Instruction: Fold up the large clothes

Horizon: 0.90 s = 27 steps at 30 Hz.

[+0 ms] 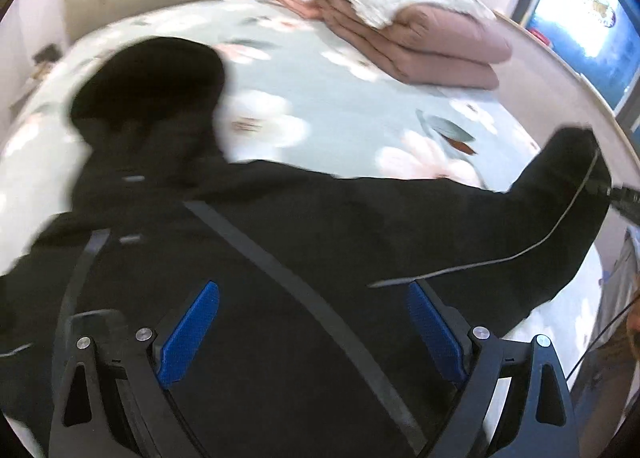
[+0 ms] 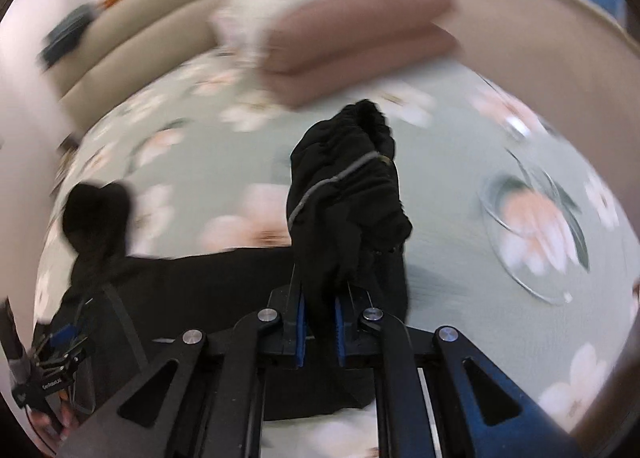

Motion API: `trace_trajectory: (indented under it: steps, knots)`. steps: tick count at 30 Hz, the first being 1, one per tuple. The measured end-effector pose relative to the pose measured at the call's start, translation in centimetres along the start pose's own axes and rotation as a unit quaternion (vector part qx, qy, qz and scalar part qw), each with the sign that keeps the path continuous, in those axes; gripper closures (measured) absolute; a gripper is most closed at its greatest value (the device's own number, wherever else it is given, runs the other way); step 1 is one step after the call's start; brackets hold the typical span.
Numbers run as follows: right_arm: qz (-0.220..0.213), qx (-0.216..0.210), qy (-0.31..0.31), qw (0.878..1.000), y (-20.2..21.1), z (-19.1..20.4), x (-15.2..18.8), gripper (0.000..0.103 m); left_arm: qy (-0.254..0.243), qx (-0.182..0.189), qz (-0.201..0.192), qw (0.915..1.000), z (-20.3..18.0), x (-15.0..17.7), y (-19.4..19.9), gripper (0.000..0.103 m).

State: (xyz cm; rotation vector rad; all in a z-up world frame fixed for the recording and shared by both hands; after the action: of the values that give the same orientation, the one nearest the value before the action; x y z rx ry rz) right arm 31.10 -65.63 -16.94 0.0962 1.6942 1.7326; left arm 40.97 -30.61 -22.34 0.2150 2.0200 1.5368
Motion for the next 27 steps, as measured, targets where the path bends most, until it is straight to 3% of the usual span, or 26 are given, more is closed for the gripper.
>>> trace_trajectory:
  steps: [2, 9, 14, 18, 22, 27]
  knots:
    - [-0.006, -0.009, 0.039, 0.999, 0.2, 6.5, 0.2, 0.09, 0.006, -0.027, -0.006, 0.9996, 3.9, 1.3, 2.5, 0.008]
    - [0.008, -0.042, 0.139, 0.989, -2.0, 25.4, 3.6, 0.09, 0.054, -0.063, 0.003, 0.9965, 16.3, 5.4, 6.8, 0.008]
    - [0.033, -0.079, 0.205, 0.975, -4.3, 38.7, 8.5, 0.09, 0.092, -0.073, -0.002, 0.9931, 23.6, 7.6, 8.7, 0.008]
    - [0.078, -0.113, 0.242, 0.96, -7.8, 47.7, 13.5, 0.09, 0.115, -0.074, 0.001, 0.9906, 28.0, 9.2, 8.8, 0.008]
    - [0.138, -0.097, 0.259, 0.951, -13.7, 52.5, 18.3, 0.085, 0.13, -0.075, 0.011, 0.9887, 31.1, 10.6, 8.0, 0.008]
    - [0.215, -0.08, 0.248, 0.941, -20.1, 53.4, 22.7, 0.067, 0.137, -0.058, 0.025, 0.9885, 33.2, 12.2, 6.4, 0.008]
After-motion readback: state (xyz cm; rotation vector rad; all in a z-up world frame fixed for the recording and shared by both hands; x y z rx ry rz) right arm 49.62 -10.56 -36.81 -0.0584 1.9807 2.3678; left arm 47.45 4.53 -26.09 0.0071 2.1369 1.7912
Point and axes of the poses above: each gripper's, at about its wrist camera, not at the fingertips, and y roughly against the way its jaws point, z to its left, x to its underside, the point moved 9 cm from there along -y, roughly the way its jaws point, and after that the axes turned 11 degrees about z, right-handed, at the moved point
